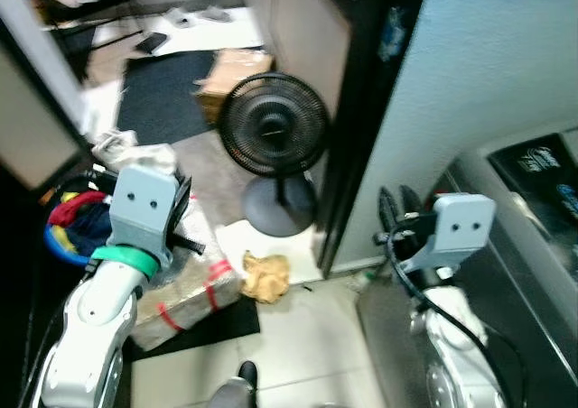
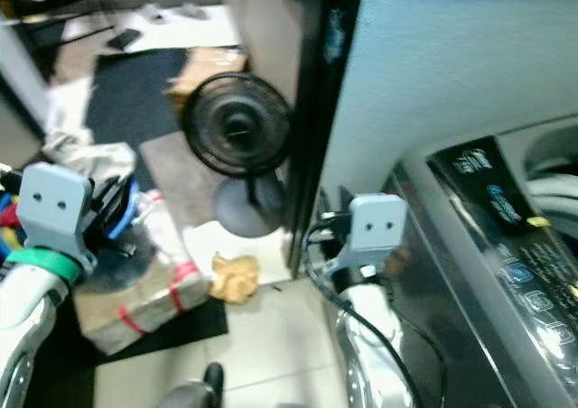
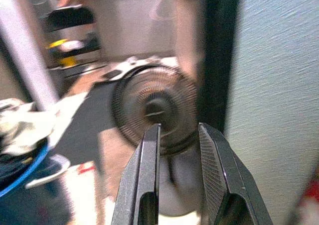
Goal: Clothes washing
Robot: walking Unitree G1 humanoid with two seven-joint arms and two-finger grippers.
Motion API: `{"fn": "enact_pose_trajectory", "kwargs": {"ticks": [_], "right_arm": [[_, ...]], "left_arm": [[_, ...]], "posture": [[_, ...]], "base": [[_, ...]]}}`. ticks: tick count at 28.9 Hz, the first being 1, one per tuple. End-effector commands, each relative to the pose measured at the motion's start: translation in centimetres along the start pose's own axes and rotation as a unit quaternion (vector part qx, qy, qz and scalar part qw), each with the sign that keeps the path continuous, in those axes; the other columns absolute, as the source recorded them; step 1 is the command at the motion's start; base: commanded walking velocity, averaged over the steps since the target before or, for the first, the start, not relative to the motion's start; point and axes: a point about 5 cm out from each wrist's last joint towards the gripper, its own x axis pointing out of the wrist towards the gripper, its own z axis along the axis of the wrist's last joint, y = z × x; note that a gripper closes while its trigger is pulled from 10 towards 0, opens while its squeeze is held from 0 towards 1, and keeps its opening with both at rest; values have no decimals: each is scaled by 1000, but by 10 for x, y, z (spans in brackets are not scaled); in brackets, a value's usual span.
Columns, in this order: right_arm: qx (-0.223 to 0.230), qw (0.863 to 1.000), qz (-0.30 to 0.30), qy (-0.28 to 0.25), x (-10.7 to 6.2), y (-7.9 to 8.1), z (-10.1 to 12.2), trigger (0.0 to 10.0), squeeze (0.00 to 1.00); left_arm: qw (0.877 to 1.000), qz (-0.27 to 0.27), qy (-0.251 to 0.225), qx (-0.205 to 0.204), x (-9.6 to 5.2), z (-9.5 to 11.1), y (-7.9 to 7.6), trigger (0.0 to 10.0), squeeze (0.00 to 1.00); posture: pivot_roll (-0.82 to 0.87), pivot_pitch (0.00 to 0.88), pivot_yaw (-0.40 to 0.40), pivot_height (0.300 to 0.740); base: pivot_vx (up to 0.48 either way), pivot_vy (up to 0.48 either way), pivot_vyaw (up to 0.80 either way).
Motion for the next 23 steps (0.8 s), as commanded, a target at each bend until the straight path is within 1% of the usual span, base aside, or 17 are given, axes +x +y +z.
{"fn": "enact_pose_trajectory", "kwargs": {"ticks": [1,7,23], "right_arm": [[-1,1000,-6,3,-2,-4,-3,10000,0],[-2,1000,-6,6,-3,-4,-4,10000,0],[6,1000,-9,4,-1,-4,-4,10000,0]], "left_arm": [[1000,-4,4,-2,1,-3,-1,10000,0],[1000,-2,17,-11,0,-9,-2,10000,0],[1000,0,12,-13,1,-9,-2,10000,0]], "posture": [[4,47,54,740],[-1,39,57,740],[2,42,55,740]], "base": [[0,0,781],[0,0,781],[0,0,775]]}}
